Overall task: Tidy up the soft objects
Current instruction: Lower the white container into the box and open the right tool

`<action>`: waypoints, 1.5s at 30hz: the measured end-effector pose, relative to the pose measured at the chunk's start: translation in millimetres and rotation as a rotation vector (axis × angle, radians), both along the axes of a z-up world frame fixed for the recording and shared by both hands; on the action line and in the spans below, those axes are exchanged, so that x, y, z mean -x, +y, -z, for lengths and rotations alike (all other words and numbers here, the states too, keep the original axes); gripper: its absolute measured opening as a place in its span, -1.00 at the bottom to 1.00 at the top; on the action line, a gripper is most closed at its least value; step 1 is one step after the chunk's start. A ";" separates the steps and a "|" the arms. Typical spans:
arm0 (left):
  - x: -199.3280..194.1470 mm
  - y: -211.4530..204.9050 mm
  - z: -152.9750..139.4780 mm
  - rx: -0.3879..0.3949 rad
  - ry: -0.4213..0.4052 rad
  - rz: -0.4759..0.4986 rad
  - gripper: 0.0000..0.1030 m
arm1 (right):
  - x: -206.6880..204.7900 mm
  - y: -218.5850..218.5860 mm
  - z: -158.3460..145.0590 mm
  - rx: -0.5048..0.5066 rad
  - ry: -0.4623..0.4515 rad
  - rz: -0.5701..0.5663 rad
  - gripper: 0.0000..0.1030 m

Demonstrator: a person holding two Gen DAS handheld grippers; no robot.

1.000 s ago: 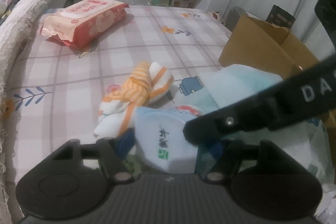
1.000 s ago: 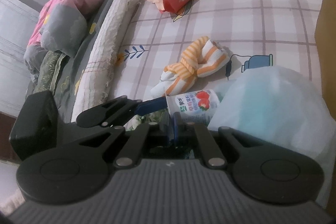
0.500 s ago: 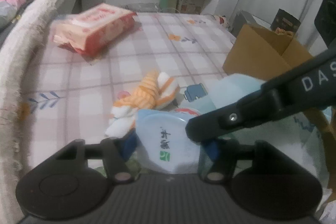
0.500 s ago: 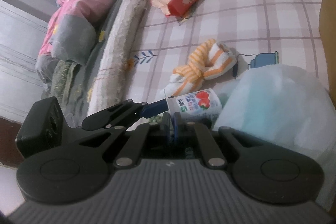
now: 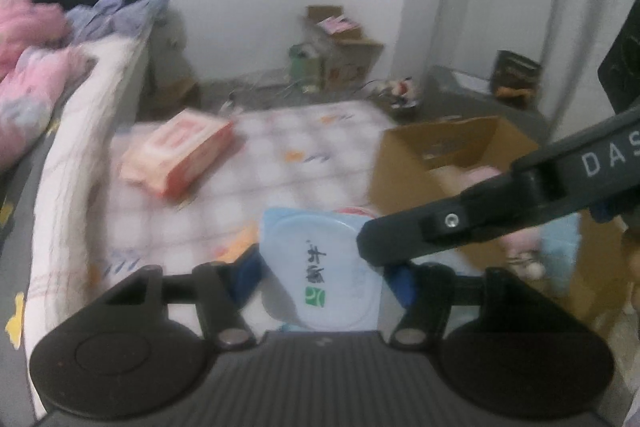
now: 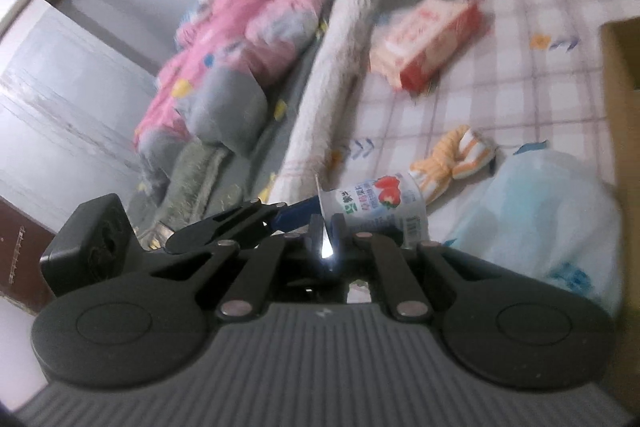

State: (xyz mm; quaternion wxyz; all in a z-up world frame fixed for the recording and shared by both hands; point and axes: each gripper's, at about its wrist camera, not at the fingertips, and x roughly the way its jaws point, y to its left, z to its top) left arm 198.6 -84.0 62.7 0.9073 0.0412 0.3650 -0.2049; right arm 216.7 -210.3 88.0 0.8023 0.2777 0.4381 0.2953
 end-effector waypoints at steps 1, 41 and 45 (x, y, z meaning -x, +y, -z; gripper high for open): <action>3.9 -11.4 -5.3 0.005 -0.003 0.019 0.27 | 10.9 -12.1 -7.2 -0.004 -0.014 0.023 -0.94; 50.4 -205.2 43.1 -0.141 0.263 0.436 0.23 | 154.3 -240.0 106.9 0.025 0.273 0.472 -0.37; 57.7 -174.5 30.9 -0.131 0.192 0.401 0.30 | 135.6 -232.4 112.7 0.158 0.316 0.433 -0.33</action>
